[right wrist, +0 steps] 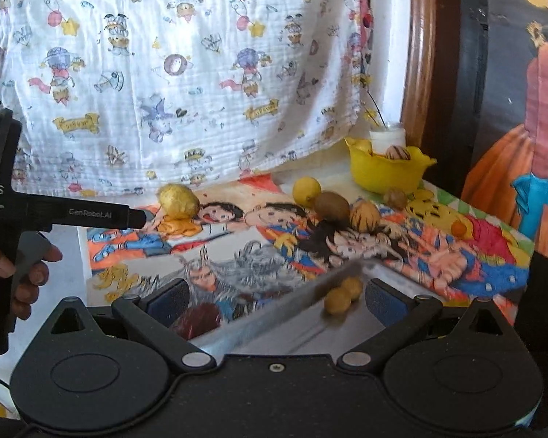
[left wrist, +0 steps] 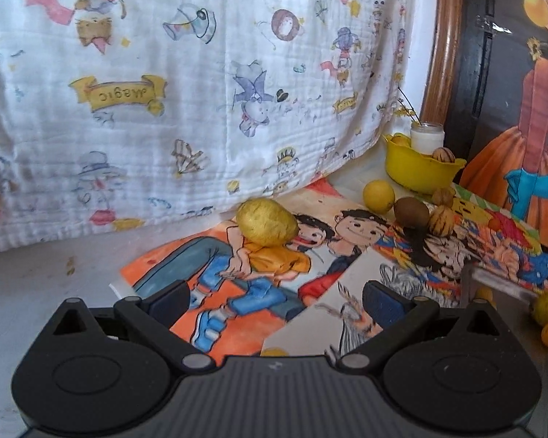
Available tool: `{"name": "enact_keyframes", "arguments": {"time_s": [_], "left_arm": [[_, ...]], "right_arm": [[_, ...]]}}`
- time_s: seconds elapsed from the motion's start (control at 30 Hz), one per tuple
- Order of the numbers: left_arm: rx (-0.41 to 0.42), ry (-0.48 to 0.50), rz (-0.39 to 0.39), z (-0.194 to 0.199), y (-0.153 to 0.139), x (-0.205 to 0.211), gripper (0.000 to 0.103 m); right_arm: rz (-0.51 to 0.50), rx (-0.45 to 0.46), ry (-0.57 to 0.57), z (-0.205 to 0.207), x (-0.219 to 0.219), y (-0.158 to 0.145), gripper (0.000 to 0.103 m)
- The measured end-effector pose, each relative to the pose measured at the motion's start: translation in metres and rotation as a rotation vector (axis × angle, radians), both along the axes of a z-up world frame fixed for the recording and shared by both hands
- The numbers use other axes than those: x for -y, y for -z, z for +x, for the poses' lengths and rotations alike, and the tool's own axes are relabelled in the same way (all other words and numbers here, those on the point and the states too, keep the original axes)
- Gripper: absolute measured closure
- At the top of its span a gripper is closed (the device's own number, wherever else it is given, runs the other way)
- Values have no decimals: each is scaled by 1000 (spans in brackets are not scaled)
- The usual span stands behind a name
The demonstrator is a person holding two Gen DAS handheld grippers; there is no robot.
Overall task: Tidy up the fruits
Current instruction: 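Move the left tool toward the large yellow pear while the right tool approaches the lemon, then close the left gripper on the yellow pear while the right gripper grasps the lemon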
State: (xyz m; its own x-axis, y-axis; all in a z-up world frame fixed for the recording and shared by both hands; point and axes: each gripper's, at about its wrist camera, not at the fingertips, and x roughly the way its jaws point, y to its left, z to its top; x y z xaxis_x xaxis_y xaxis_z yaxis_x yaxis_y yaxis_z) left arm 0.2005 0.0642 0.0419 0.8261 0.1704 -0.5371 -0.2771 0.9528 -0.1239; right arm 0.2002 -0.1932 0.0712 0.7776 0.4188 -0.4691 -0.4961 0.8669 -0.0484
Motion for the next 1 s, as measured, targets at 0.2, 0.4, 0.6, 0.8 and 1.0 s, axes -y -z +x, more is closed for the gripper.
{"name": "enact_keyframes", "arguments": {"time_s": [0.2,0.4,0.6,0.8,1.0], "left_arm": [[-25,-19,-2,44,0,-11,0],[-45,-35,-48,90,14,-25,0],[-61,-60,-124,128,35,-36,0],[-71,-88,-146,154,54,-41,0],[-62,-102,-79,169,63,-33,0]], "right_arm": [[71,-41,-96,70,-9,-45,1],[112,-143,-121,180,-34,-57,1],[26,-140,-168,271,-67,-8,1],[-40,-205,-166,332,-99,39,1],[-60,-239,-161,364,-118,65,7]]}}
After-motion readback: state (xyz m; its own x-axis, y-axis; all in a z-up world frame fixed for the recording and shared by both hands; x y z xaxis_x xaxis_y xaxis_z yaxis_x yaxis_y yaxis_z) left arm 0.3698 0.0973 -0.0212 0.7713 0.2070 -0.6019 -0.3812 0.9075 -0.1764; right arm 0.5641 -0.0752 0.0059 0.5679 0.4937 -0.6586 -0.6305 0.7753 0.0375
